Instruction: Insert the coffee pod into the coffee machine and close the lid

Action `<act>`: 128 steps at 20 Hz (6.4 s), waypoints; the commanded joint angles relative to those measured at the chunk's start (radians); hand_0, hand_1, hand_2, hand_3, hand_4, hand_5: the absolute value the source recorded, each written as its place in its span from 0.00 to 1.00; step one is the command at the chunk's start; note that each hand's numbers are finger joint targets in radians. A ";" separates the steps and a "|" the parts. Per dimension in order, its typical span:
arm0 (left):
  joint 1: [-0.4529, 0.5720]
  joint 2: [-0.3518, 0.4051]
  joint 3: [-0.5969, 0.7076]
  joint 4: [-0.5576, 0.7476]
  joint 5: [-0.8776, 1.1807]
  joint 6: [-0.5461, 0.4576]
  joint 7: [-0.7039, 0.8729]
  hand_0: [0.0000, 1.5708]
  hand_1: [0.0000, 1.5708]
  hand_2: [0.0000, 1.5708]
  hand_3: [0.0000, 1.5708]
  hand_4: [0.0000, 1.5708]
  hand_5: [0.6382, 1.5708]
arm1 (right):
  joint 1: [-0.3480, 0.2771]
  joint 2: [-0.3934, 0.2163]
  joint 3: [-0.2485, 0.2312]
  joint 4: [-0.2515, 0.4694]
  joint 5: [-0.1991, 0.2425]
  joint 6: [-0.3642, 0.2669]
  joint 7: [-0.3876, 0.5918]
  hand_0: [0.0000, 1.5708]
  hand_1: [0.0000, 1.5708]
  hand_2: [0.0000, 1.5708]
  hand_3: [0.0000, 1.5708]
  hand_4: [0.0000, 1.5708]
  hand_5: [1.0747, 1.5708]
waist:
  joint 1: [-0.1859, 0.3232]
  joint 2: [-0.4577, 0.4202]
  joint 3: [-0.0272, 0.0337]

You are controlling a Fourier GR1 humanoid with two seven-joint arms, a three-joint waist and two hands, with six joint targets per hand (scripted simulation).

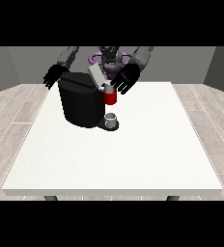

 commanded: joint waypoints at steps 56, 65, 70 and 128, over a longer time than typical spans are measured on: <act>0.386 -0.257 0.199 -0.062 0.270 -0.113 -0.129 0.00 0.00 0.00 0.00 0.00 1.00 | 0.261 -0.029 -0.064 0.075 -0.022 -0.005 -0.054 0.00 0.00 0.00 0.00 0.31 1.00 | 0.254 -0.422 -0.0023; 0.554 -0.338 0.238 -0.098 0.367 -0.126 -0.124 0.00 0.00 0.00 0.00 0.06 1.00 | 0.206 -0.115 -0.029 -0.027 -0.028 0.096 0.043 0.00 0.00 0.00 0.00 0.08 1.00 | 0.338 -0.522 -0.0015; 0.602 -0.377 0.241 -0.140 0.419 -0.148 -0.092 0.00 0.00 0.00 0.00 0.00 1.00 | 0.105 -0.141 -0.032 -0.082 -0.071 0.132 0.164 0.00 0.00 0.00 0.00 0.00 1.00 | 0.371 -0.536 -0.0014; 0.946 -0.350 0.045 -0.761 0.672 -0.055 0.022 0.00 0.00 0.00 0.00 0.00 1.00 | -0.394 -0.111 -0.028 0.371 0.069 0.227 0.000 0.00 0.00 0.00 0.00 0.05 1.00 | 0.431 -0.185 -0.0013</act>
